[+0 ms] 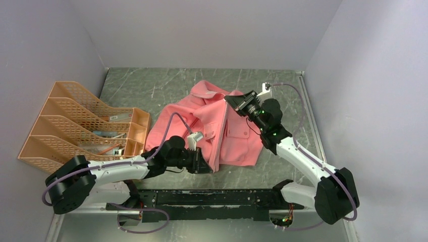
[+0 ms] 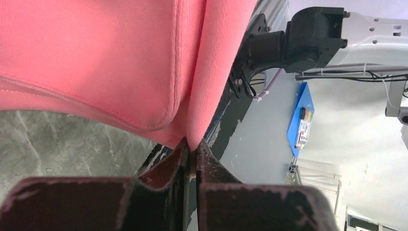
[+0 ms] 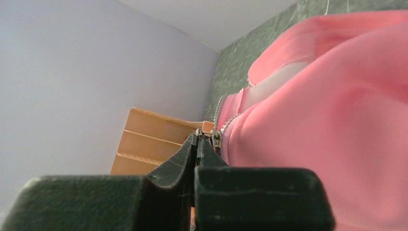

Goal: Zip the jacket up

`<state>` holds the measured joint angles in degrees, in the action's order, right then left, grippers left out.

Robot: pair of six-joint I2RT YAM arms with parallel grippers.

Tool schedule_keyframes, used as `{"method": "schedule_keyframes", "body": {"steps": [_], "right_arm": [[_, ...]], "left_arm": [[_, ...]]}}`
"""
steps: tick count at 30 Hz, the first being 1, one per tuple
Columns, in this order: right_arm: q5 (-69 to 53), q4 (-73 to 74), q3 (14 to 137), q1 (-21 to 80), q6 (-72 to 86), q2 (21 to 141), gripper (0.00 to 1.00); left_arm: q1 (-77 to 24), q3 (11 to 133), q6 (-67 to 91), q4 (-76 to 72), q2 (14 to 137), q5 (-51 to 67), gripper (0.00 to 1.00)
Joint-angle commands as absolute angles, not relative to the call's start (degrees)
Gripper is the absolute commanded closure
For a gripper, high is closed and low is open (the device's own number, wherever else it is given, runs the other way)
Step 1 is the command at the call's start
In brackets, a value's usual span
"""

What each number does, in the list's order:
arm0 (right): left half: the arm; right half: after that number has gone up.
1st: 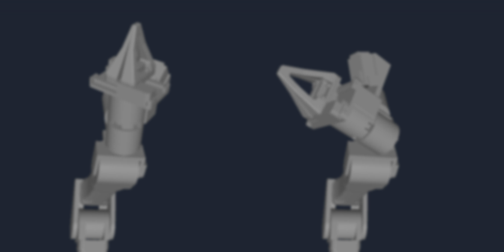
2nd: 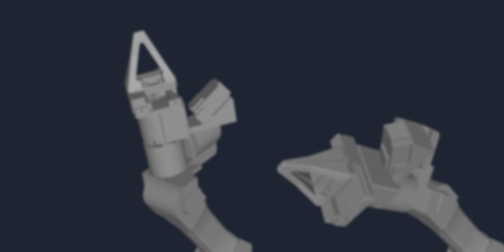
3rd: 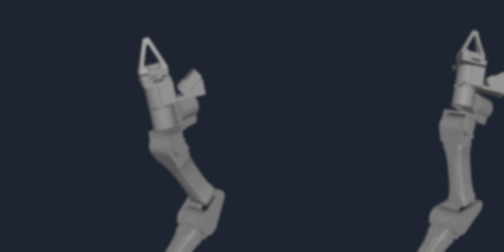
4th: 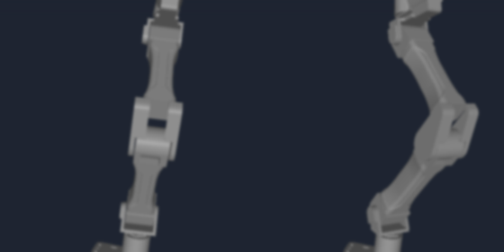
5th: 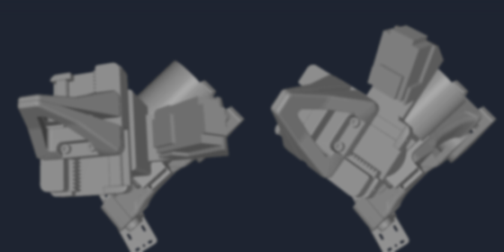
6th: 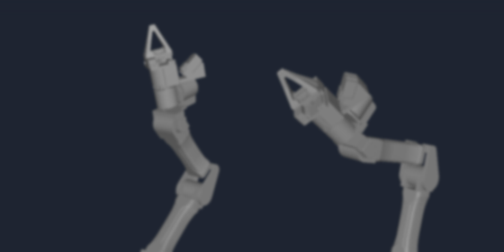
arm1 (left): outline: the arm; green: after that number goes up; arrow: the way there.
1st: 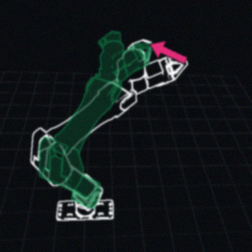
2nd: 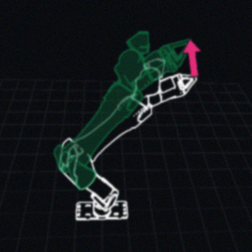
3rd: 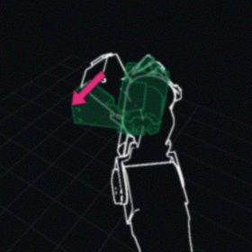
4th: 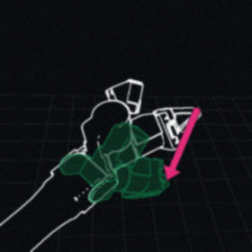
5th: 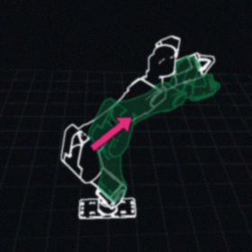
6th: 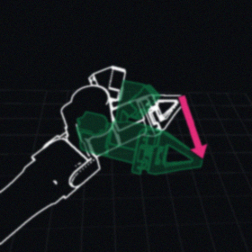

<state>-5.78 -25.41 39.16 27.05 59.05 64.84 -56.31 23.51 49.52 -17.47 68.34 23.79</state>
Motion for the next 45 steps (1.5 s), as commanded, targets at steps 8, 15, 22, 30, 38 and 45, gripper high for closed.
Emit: {"method": "schedule_keyframes", "body": {"steps": [8,15,22,30,38,45], "right_arm": [[-5.74,-37.30,52.66,18.88,57.30,72.42,1.00],[-8.08,-37.77,61.12,14.49,58.18,77.64,1.00],[-11.67,-38.76,68.01,10.65,59.82,80.07,1.00],[-18.41,-42.61,58.30,10.60,61.34,73.64,1.00],[-12.08,-32.11,38.93,11.78,55.92,56.25,1.00],[-13.37,-24.17,32.00,11.91,56.32,45.50,1.00]], "left_arm": [[-59.11,21.35,50.26,-5.82,65.71,23.32,0.92],[-59.41,22.41,49.94,-2.84,64.28,21.18,0.92],[-59.48,26.16,47.66,6.12,62.56,15.90,0.92],[-59.43,40.19,45.33,26.10,58.90,-5.56,0.92],[-59.42,55.97,41.62,41.57,58.73,-25.45,0.71],[-59.44,60.21,33.57,36.71,57.72,-23.69,0.29]]}}
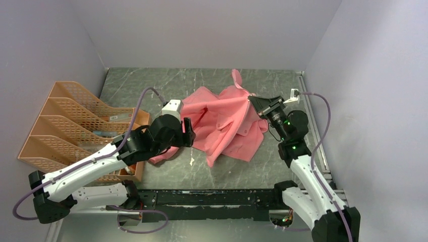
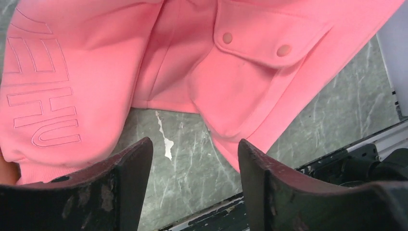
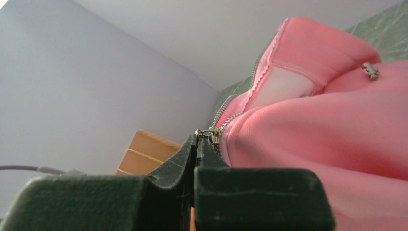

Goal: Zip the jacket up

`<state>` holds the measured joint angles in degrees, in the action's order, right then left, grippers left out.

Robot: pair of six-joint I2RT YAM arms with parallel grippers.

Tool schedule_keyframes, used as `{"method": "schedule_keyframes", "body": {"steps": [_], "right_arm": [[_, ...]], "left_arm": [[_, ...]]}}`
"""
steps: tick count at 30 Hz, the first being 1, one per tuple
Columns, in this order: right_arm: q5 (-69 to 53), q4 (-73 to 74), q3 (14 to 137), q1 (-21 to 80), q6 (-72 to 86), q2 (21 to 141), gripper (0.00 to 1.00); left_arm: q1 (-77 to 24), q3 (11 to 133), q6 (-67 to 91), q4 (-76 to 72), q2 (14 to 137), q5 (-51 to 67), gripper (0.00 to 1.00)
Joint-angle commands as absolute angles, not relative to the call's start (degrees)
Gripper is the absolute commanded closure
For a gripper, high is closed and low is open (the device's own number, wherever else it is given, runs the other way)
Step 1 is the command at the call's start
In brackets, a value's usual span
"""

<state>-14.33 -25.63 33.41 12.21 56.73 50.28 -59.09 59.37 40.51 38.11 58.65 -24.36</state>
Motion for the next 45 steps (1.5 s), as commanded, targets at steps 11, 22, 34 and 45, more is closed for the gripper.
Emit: {"method": "schedule_keyframes", "body": {"steps": [11,22,34,45], "right_arm": [[-17.66,-17.60,28.41,11.91,59.26,37.81,1.00],[-21.91,-16.26,26.80,11.94,62.95,34.81,1.00],[-22.36,-14.10,28.76,11.91,63.08,34.51,1.00],[-23.18,-14.13,29.09,11.95,65.31,34.45,1.00]], "left_arm": [[-59.44,58.23,25.91,12.77,64.41,-0.80,0.07],[-59.86,66.41,20.92,4.19,77.96,0.63,0.05],[-60.34,66.00,20.79,-9.98,85.25,4.53,0.04],[-60.52,64.91,22.74,-16.53,90.27,1.94,0.13]]}}
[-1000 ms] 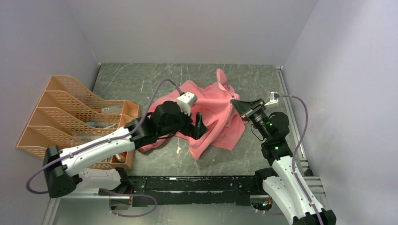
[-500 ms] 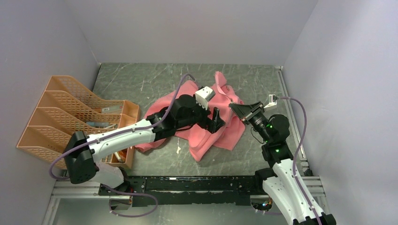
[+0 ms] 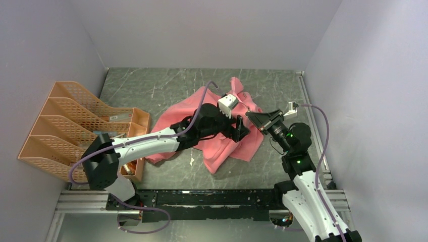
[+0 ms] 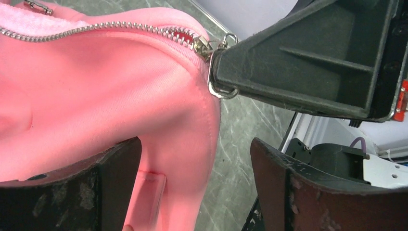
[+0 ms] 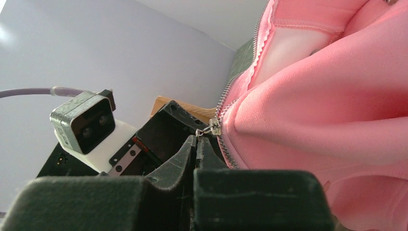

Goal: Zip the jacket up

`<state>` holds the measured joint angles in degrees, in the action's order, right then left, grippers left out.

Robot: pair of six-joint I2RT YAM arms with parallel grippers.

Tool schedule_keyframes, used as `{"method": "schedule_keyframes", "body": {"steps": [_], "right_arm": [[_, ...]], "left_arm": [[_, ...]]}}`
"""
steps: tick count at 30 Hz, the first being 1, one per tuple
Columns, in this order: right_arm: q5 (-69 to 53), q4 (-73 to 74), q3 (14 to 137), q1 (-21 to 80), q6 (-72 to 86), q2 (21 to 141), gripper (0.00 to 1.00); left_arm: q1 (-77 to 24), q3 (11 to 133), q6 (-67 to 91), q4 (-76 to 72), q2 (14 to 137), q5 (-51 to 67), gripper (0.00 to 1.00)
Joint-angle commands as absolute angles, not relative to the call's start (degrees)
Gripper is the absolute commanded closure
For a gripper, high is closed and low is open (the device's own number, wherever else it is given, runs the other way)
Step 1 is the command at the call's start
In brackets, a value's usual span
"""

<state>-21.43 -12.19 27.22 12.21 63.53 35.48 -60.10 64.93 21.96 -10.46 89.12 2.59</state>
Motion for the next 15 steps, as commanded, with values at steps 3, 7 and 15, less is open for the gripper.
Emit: {"method": "schedule_keyframes", "body": {"steps": [3,7,15], "right_arm": [[-23.45,-14.38,29.08,11.90,65.89,34.36,1.00],[-23.48,-14.84,28.76,11.95,66.49,34.58,1.00],[-25.08,-17.06,27.93,11.93,68.59,34.80,1.00]], "left_arm": [[-60.47,64.78,22.98,-18.79,91.63,1.80,0.18],[-60.47,64.71,23.50,-21.27,93.61,2.53,0.31],[-60.52,63.72,23.59,-25.38,94.57,2.59,0.74]]}}
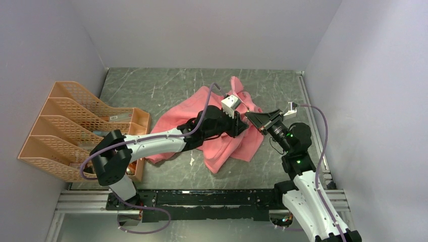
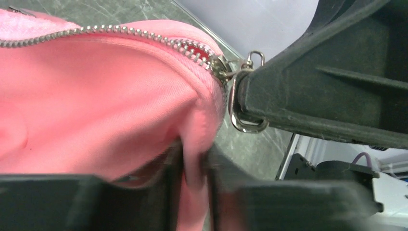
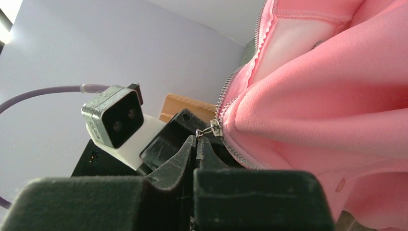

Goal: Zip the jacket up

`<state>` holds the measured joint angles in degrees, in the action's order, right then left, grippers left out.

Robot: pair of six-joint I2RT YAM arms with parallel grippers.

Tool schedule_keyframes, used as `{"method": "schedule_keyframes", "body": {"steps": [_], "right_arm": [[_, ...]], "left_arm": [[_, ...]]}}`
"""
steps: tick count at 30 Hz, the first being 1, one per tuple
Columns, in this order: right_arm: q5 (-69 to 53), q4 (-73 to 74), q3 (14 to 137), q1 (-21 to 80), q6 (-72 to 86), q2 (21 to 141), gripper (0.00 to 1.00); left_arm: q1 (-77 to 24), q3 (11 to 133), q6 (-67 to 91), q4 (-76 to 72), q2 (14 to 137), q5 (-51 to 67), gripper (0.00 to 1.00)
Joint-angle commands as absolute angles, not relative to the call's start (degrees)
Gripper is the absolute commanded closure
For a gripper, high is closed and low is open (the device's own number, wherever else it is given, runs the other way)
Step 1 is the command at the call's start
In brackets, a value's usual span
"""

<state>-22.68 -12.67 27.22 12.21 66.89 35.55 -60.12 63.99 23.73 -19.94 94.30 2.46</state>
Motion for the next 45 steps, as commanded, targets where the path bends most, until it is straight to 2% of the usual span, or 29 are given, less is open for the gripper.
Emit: {"method": "schedule_keyframes", "body": {"steps": [1,3,11,13,18,22,29,35,39,45], "right_arm": [[-24.99,-16.61,27.98,11.92,68.49,34.68,1.00],[-24.90,-15.67,28.16,11.91,68.23,34.34,1.00],[-21.94,-11.62,29.80,11.89,67.51,35.22,1.00],[-22.42,-12.22,30.38,11.90,67.18,36.32,0.93],[-24.66,-8.61,33.00,11.95,62.97,39.05,0.68],[-26.91,-2.63,33.51,11.94,56.34,40.46,0.60],[-34.47,3.14,32.64,11.90,41.35,42.36,0.56],[-41.85,-1.12,30.78,12.93,35.20,41.21,0.55],[-36.93,-1.71,30.26,17.50,31.51,41.59,0.54],[-20.54,-2.26,31.25,28.92,28.00,45.53,0.50]], "left_arm": [[-60.52,63.86,23.58,-24.91,94.53,2.32,0.88],[-60.52,63.96,23.22,-23.43,93.91,1.94,0.92],[-60.49,59.87,22.22,-11.85,85.10,6.36,0.92],[-60.47,59.03,22.40,-6.50,83.53,6.87,0.92],[-60.48,57.61,22.62,7.23,81.23,6.32,0.92],[-60.48,55.18,23.08,15.37,78.77,1.69,0.92],[-60.47,51.73,20.93,22.96,74.20,-5.24,0.92],[-61.53,55.25,18.40,30.06,78.00,-13.52,0.92],[-64.06,59.18,17.98,34.62,80.69,-21.24,0.92],[-68.37,66.20,18.29,46.61,82.69,-35.50,0.92]]}}
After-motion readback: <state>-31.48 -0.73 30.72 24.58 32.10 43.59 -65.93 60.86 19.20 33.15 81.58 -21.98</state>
